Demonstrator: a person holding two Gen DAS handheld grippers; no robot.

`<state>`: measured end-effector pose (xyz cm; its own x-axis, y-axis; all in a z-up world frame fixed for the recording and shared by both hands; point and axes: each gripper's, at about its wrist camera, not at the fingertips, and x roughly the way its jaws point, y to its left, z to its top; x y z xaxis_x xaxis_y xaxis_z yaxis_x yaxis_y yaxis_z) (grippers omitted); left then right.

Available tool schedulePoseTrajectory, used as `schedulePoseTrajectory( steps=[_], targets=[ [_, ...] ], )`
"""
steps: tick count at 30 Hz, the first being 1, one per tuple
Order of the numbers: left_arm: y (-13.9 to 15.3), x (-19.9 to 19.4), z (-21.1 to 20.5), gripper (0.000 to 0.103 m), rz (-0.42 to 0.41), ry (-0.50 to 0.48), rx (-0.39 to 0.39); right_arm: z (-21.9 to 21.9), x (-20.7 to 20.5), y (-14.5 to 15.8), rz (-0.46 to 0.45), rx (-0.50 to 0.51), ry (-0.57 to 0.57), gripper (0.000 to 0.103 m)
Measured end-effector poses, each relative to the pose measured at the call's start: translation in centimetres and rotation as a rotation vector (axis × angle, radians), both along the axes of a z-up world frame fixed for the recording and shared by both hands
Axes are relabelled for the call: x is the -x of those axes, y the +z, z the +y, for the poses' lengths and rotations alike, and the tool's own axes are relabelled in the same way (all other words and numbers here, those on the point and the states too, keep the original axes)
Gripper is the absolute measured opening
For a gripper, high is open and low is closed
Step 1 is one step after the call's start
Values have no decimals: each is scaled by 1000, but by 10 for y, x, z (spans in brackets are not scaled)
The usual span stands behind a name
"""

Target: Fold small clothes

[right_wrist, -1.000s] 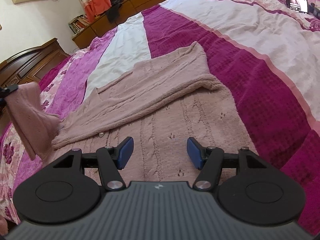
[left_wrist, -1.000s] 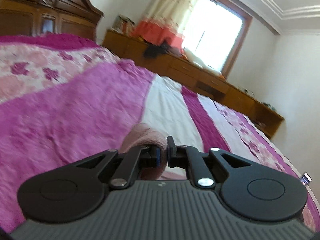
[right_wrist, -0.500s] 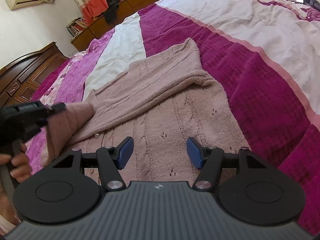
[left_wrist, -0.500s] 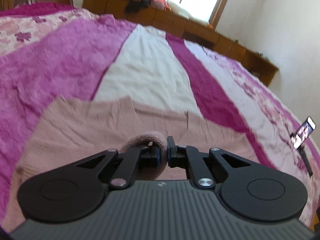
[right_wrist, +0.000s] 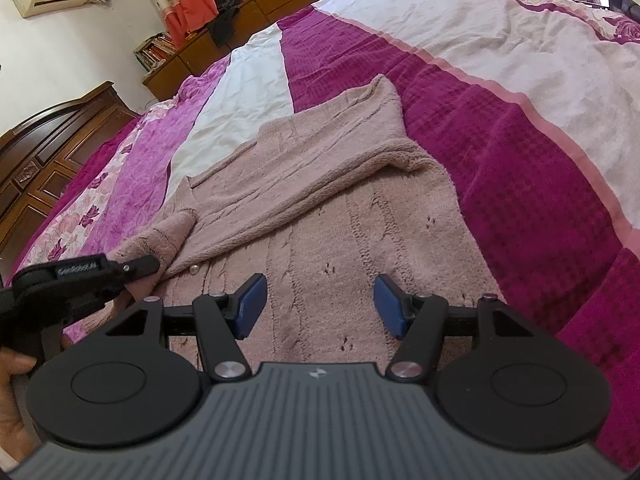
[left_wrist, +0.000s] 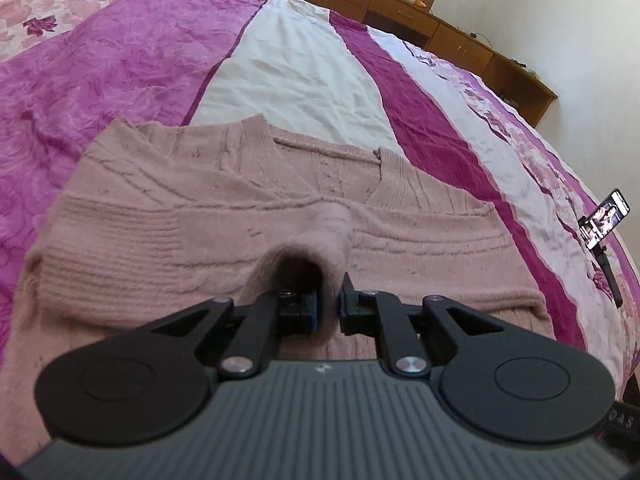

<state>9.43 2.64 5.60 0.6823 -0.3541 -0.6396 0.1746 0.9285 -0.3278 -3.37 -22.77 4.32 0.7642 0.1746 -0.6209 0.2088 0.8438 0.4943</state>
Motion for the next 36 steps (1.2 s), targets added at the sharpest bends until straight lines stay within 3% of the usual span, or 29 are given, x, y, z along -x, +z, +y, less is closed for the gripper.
schedulePoseTrajectory(
  steps=[2,6,7,14,23,36],
  targets=[
    [1,4,3,15,8,-4,-3,2,-1,1,0,3,5,67],
    [5,19,6,34,5,-11,-52,7,-8,8,-11,12,45,67],
    [5,22,7,34,0,-10,-69,9,-11,10,-14,12,57,67],
    [11,42,26,35,-17,34,-143,25,-37,23,-23,-37,141,67],
    [7,47,63,35,16,143,-137,72,-92,31,-3,-83,257,67],
    [-6,46,84,35,45,192,-108,127,-158,15,51,31,356,67]
  ],
)
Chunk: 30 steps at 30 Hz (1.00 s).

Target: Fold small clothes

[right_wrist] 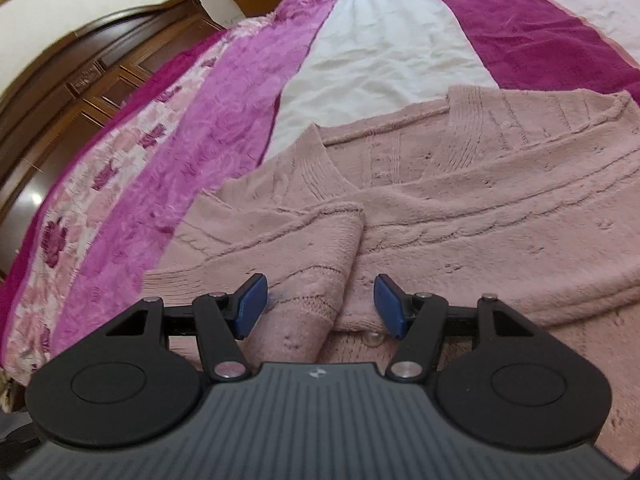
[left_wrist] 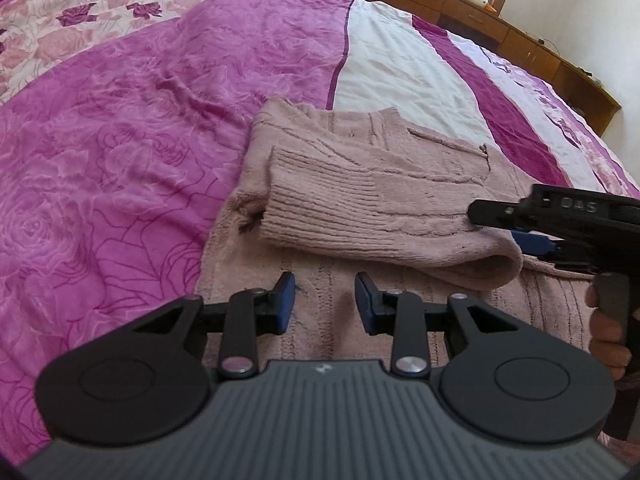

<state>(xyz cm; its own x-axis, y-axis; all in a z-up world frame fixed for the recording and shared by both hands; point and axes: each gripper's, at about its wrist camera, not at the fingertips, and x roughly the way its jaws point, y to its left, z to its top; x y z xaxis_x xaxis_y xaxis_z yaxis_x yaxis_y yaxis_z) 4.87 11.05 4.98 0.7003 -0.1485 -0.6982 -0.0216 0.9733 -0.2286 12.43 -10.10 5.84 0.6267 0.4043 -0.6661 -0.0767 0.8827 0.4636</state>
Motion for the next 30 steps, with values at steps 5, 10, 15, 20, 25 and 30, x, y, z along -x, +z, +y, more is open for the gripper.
schedulePoseTrajectory(
  steps=[5,10,15,20,25,30],
  targets=[
    [-1,-1,1,35,-2,4,-4,8,1,-2,-36,7,36,47],
    [-3,-2,4,35,-1,12,10,17,8,16,-147,82,69,11],
    [-3,-2,5,35,-1,14,11,13,10,40,-248,166,33,11],
    [-5,-3,6,35,2,18,13,-1,-1,12,-130,183,-3,11],
    [-4,-4,7,35,4,17,9,-11,1,-16,-97,151,-31,17],
    [3,-1,9,35,0,20,-8,-1,11,-1,-124,206,-49,41]
  ],
)
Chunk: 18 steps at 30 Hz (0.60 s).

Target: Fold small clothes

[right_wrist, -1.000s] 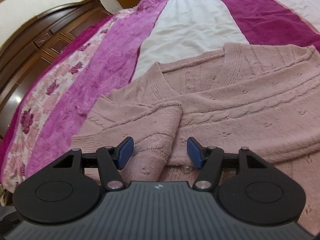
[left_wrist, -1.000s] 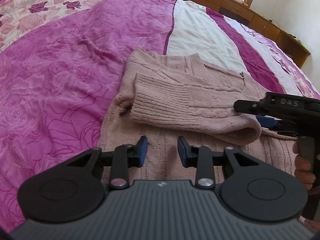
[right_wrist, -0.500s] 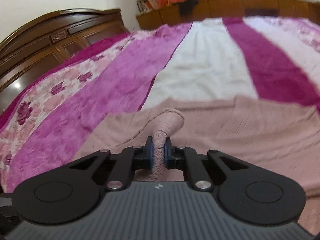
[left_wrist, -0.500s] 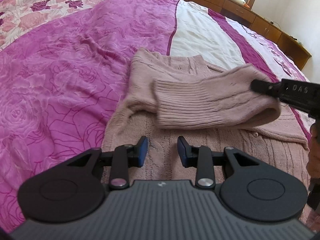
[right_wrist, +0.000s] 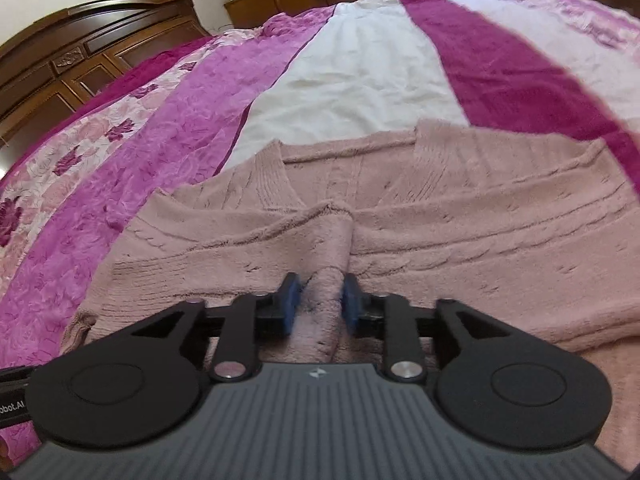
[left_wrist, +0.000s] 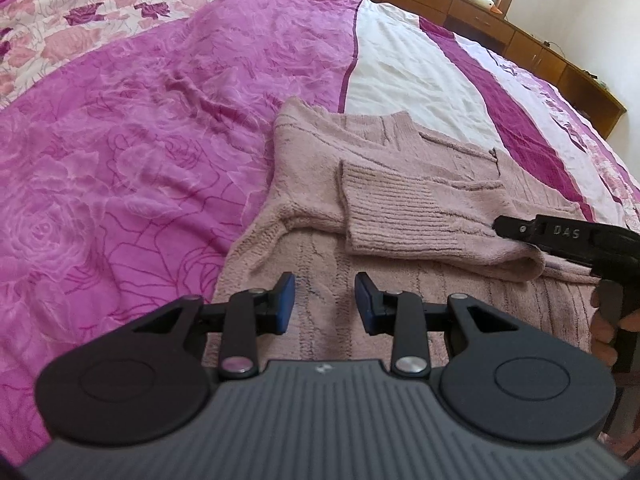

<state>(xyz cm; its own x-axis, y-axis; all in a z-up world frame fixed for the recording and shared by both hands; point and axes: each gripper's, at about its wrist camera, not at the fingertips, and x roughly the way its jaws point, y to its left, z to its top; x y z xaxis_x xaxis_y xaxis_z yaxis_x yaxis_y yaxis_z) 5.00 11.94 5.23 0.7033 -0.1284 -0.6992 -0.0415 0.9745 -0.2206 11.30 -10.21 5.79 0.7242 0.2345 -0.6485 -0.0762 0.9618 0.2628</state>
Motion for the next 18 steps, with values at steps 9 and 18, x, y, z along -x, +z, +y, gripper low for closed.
schedulePoseTrajectory(
  steps=[9,18],
  targets=[
    [16,12,15,35,-12,18,-18,43,42,34,-120,20,219,55],
    [23,25,31,35,-10,61,-53,100,49,24,-109,69,391,55]
  ],
)
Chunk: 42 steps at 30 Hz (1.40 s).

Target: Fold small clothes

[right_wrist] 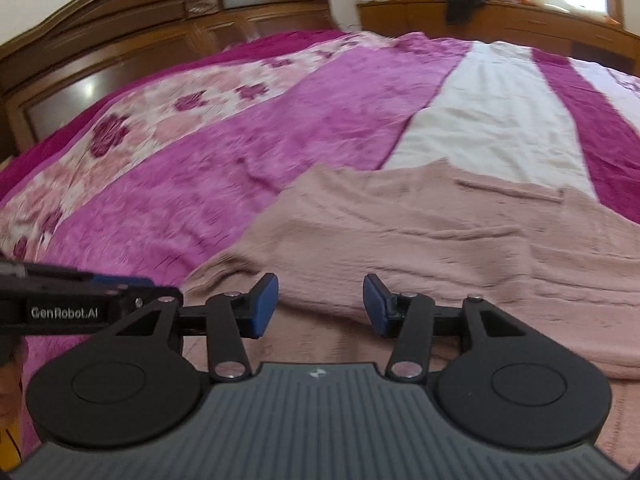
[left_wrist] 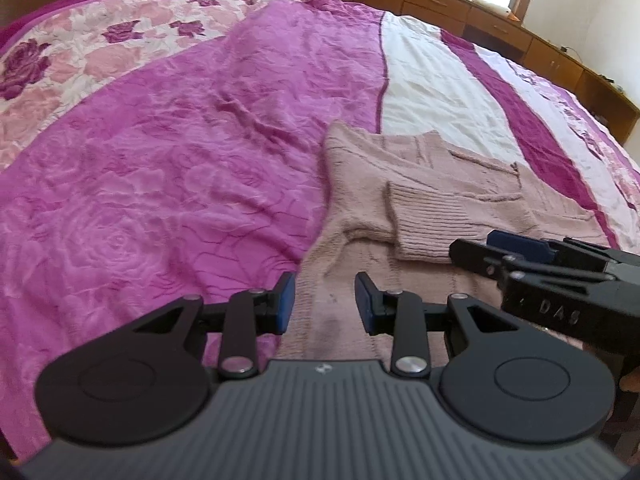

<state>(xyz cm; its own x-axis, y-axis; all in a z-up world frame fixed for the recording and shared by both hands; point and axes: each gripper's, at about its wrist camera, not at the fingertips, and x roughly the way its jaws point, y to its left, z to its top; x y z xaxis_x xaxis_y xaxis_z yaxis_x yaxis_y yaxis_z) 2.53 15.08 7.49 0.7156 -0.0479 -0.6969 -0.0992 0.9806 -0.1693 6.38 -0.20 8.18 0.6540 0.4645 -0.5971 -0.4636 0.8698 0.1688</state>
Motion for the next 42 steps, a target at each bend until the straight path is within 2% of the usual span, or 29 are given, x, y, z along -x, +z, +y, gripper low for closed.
schedulePoseTrajectory(
  steps=[9,15,17,19,21,24,30,37,40,42],
  targets=[
    [-4,3,15,35,9,39,23,34,-6,-17,-13,95,61,56],
    [-4,3,16,35,7,37,27,44,-11,-26,-28,134,47,53],
    [-4,3,16,35,5,34,25,43,-12,-26,-38,138,32,41],
    [-3,3,15,35,2,33,24,41,-14,-25,-45,143,13,24],
    [-2,2,14,35,-2,29,24,35,-16,-23,-43,120,4,13],
    [1,1,10,35,-10,19,19,24,-16,-14,-59,90,-22,9],
    [10,-8,-1,35,-36,-14,1,-12,-16,18,-134,39,-104,8],
    [20,-29,-20,35,-76,-62,-10,-86,-17,52,-204,-10,-269,6],
    [20,-38,-28,35,-83,-82,-9,-119,-13,58,-222,-17,-341,6],
    [17,-46,-35,35,-76,-92,-19,-139,-12,56,-202,-31,-362,6]
  ],
)
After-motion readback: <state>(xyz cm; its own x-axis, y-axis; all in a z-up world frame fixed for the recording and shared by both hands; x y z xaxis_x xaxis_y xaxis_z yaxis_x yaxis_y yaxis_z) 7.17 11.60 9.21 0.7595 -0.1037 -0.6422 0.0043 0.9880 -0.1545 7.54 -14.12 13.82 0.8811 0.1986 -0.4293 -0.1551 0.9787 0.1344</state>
